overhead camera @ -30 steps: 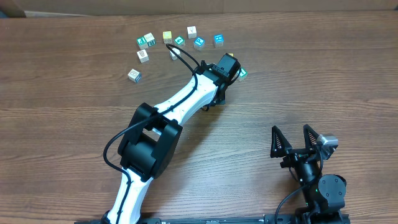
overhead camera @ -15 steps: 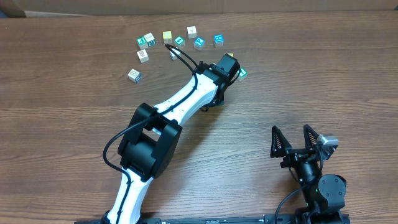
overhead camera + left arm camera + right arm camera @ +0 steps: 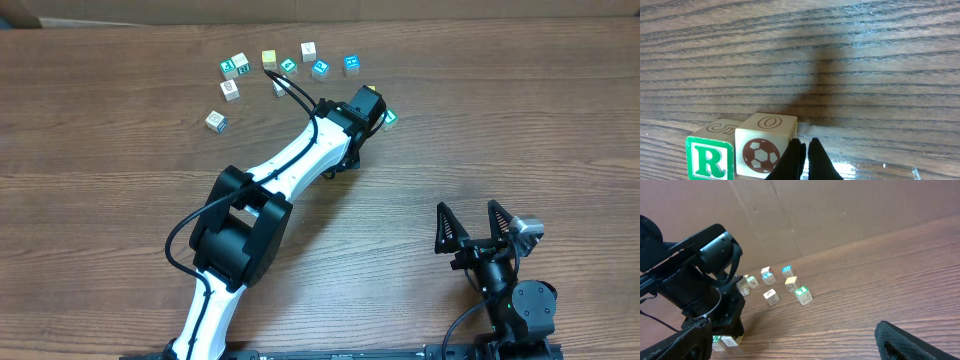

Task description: Form a horizontal line

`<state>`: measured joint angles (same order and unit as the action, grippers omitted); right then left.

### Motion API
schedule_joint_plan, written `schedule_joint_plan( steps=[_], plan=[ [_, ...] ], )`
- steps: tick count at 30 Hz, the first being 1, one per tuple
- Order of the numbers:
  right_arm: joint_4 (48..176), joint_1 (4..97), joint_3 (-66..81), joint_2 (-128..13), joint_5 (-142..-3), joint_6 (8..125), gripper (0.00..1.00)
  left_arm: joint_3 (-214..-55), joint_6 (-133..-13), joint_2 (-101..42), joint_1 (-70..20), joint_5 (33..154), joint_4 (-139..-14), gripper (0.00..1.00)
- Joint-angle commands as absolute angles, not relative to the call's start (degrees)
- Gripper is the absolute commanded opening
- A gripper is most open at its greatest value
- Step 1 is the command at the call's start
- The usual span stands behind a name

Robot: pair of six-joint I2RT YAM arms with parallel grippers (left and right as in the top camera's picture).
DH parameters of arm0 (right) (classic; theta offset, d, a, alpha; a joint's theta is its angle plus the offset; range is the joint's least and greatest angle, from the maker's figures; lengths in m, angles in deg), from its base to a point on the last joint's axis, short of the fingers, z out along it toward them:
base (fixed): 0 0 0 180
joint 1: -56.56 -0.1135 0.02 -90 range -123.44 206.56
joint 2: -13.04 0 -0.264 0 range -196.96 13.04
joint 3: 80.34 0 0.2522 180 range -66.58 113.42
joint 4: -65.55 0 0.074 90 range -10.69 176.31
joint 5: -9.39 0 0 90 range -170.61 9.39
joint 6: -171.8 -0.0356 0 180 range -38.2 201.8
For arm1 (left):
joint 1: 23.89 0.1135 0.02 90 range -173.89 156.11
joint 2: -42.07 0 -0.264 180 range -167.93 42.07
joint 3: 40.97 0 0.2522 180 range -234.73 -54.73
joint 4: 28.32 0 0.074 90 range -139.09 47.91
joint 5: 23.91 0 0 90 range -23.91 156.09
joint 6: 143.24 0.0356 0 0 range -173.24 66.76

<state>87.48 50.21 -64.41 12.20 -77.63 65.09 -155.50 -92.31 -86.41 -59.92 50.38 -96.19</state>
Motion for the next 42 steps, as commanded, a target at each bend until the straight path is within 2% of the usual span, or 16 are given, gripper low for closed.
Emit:
schedule_joint_plan(
  steps=[1, 20, 34, 42],
  plan=[
    [87.1, 50.6, -64.6, 12.9, -77.5, 64.9, 1.0, -157.1, -93.6, -87.1, -60.2, 49.2, -96.3, 0.04],
    [87.1, 50.6, -64.6, 12.9, -77.5, 64.9, 1.0, -161.9, -93.2, -87.1, -60.2, 49.0, -99.2, 0.04],
    [87.1, 50.6, -64.6, 12.9, -77.5, 64.9, 1.0, -165.0, -89.2, -87.2, -53.1, 53.9, -97.2, 0.04],
    [87.1, 50.6, -64.6, 12.9, -77.5, 64.9, 1.0, -164.9, -89.0, -87.2, -52.0, 54.1, -96.2, 0.04]
  ],
)
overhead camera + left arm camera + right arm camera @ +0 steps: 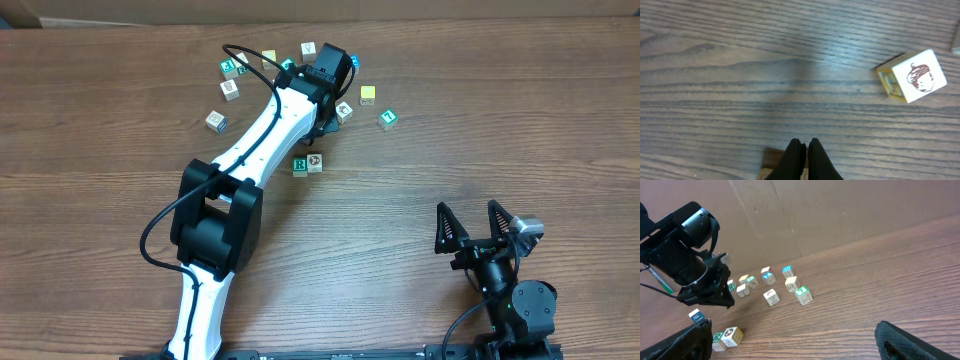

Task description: Form a horizontal line

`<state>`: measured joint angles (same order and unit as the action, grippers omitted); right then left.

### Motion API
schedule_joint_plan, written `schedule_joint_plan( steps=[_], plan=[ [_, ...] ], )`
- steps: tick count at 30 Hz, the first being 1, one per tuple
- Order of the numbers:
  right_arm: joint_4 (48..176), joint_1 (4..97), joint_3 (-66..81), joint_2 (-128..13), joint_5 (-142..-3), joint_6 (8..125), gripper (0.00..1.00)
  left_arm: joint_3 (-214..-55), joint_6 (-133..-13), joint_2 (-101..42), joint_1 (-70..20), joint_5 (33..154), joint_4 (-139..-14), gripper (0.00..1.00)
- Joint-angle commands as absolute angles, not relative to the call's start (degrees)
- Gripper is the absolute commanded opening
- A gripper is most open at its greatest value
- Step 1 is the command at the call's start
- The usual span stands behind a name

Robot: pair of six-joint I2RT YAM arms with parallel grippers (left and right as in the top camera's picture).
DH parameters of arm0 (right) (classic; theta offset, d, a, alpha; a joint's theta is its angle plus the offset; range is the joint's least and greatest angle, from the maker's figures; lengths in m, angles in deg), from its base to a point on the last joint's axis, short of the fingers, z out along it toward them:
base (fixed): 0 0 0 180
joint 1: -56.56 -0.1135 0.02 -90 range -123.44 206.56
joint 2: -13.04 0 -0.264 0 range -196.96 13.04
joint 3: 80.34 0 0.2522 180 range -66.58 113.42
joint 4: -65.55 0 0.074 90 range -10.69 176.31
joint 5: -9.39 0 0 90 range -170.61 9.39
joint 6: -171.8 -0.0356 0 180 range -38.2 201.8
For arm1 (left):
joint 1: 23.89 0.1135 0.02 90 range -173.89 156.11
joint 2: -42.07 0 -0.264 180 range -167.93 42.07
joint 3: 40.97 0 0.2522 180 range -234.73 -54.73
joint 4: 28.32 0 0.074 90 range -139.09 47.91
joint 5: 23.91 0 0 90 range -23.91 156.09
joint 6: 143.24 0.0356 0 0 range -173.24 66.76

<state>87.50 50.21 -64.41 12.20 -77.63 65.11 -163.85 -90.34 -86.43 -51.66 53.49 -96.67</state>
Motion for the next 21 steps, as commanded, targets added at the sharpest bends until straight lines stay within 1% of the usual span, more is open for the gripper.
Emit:
schedule_joint_plan(
  steps=[1, 21],
  plan=[
    [87.1, 50.6, -64.6, 12.9, -77.5, 64.9, 1.0, -164.7, -89.0, -87.2, -52.0, 54.2, -95.7, 0.04],
    [87.1, 50.6, -64.6, 12.9, -77.5, 64.9, 1.0, -162.0, -89.0, -89.0, -52.4, 54.2, -93.3, 0.04]
  ],
)
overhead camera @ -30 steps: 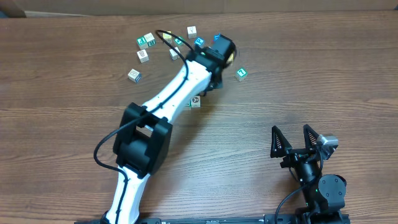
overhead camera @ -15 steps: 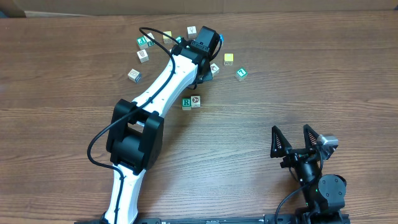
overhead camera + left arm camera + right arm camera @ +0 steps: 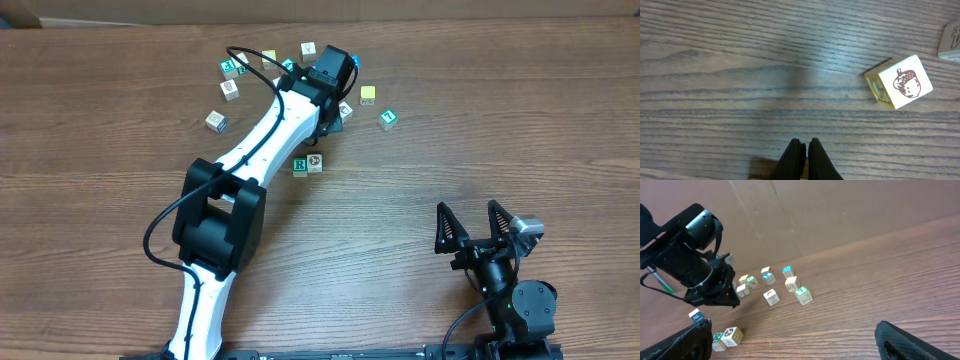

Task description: Form a horizontal line

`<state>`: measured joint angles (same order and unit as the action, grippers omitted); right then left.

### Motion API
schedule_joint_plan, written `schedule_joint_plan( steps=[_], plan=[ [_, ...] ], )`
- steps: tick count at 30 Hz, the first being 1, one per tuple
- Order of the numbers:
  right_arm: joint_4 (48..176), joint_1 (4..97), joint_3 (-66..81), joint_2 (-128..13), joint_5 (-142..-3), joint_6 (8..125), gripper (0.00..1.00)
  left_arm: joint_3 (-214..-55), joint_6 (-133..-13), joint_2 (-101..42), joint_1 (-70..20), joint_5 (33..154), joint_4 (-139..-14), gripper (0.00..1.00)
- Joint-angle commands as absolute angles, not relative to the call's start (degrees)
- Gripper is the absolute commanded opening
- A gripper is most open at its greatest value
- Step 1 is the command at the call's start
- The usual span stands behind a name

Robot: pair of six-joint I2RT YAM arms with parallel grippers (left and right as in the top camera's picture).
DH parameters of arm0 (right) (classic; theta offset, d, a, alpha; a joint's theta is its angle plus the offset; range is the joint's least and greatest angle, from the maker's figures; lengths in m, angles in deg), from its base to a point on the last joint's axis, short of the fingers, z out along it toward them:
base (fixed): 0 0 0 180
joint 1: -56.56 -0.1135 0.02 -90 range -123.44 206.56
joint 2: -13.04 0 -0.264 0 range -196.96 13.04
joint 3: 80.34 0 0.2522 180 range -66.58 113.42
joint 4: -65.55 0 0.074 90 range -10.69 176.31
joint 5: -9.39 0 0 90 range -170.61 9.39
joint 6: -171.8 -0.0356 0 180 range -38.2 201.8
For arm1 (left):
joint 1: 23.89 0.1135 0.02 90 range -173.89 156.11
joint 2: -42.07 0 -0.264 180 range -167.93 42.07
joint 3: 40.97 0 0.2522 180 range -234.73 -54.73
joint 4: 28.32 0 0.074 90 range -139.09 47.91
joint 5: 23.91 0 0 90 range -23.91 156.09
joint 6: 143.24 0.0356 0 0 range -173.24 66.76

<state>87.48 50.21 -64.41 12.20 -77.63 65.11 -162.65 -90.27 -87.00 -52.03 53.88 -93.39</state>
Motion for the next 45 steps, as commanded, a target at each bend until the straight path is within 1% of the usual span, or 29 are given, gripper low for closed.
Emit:
schedule_joint_plan(
  steps=[1, 4, 14, 45],
  plan=[
    [87.1, 50.6, -64.6, 12.9, -77.5, 64.9, 1.0, -162.0, -89.0, -89.5, -52.4, 54.2, -93.3, 0.04],
    [87.1, 50.6, -64.6, 12.9, -77.5, 64.9, 1.0, -162.0, -89.0, -90.7, -52.4, 54.2, -93.3, 0.04],
    [87.1, 50.6, -64.6, 12.9, -77.5, 64.9, 1.0, -162.0, -85.1, -91.4, -52.3, 60.5, -93.7, 0.04],
    [87.1, 50.6, -64.6, 12.9, -77.5, 64.9, 1.0, -162.0, -85.1, -91.4, -52.3, 60.6, -98.2, 0.04]
  ],
)
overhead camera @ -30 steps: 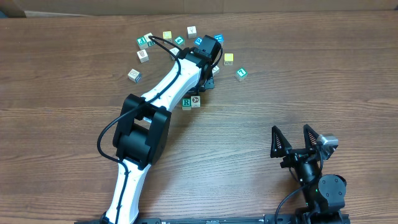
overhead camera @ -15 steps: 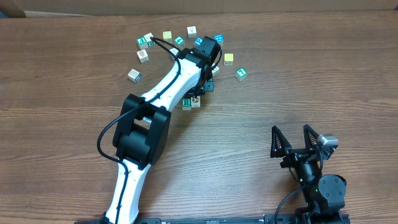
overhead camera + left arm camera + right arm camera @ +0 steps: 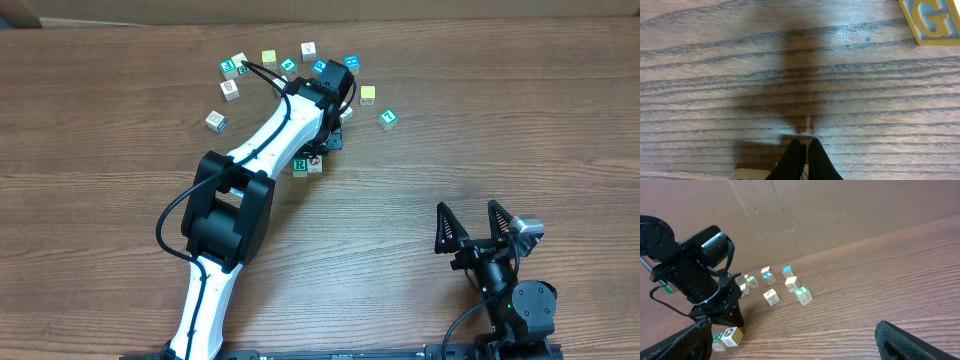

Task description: Form a horizontal line

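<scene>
Two blocks stand side by side near the table's middle: a green R block [image 3: 299, 165] and a soccer-ball block [image 3: 314, 163], also seen as the R block [image 3: 717, 339] and the ball block [image 3: 730, 335]. My left gripper [image 3: 334, 136] is shut, low over the wood just beyond and right of that pair. In the left wrist view the left gripper [image 3: 802, 152] has a pale block's edge [image 3: 755, 175] at its base; contact cannot be told. A yellow G block [image 3: 932, 20] lies ahead. My right gripper [image 3: 478, 225] rests open near the front.
Several loose blocks are scattered at the far side: a left group [image 3: 229, 67], a middle row [image 3: 309, 47], a yellow one [image 3: 367, 94] and a green one [image 3: 388, 118]. My left arm [image 3: 270, 140] crosses the table diagonally. A cardboard wall [image 3: 840, 210] backs the table.
My left gripper has come nearer from the far cluster and stands lower, close to the R and ball pair. The acorn block has left its view; a G face shows instead.
At first my shut left gripper stood right beside the ball block, next to the R block. Then it was up among the far loose blocks, with an acorn block ahead of it. Now it is back just beyond the pair. The right arm has stayed still.
</scene>
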`<state>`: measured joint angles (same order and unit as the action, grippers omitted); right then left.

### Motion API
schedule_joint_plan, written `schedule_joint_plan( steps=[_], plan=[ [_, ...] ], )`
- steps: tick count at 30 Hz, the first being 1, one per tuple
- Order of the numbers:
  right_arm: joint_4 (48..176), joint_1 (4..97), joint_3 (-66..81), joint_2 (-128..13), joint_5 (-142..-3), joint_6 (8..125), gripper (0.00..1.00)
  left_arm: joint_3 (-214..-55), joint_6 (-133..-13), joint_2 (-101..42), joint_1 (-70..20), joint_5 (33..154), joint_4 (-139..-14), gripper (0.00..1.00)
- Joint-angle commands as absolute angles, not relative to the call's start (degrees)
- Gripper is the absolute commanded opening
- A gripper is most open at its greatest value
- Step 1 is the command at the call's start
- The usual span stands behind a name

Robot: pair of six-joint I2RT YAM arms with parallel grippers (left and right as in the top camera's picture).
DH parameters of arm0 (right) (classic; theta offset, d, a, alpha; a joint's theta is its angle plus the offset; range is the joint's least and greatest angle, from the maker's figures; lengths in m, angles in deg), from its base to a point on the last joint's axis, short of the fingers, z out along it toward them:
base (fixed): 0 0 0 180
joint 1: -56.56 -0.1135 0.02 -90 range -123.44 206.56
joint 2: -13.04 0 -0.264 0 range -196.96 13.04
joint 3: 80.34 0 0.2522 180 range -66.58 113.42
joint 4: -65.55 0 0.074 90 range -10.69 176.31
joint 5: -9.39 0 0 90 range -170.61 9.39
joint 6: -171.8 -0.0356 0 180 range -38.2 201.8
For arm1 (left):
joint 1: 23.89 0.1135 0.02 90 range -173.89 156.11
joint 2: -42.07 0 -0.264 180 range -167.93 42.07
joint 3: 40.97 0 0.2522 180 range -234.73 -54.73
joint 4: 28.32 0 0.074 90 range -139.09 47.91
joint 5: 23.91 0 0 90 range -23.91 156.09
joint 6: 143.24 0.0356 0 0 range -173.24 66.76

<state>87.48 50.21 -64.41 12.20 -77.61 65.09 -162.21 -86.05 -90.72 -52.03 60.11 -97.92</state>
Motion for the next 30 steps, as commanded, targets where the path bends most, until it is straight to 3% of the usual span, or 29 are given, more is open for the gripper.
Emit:
schedule_joint_plan(
  steps=[1, 30],
  plan=[
    [87.1, 50.6, -64.6, 12.9, -77.5, 64.9, 1.0, -162.0, -85.1, -91.4, -52.3, 60.6, -98.3, 0.04],
    [87.1, 50.6, -64.6, 12.9, -77.5, 64.9, 1.0, -167.4, -84.3, -91.3, -52.4, 59.0, -98.6, 0.04]
  ],
)
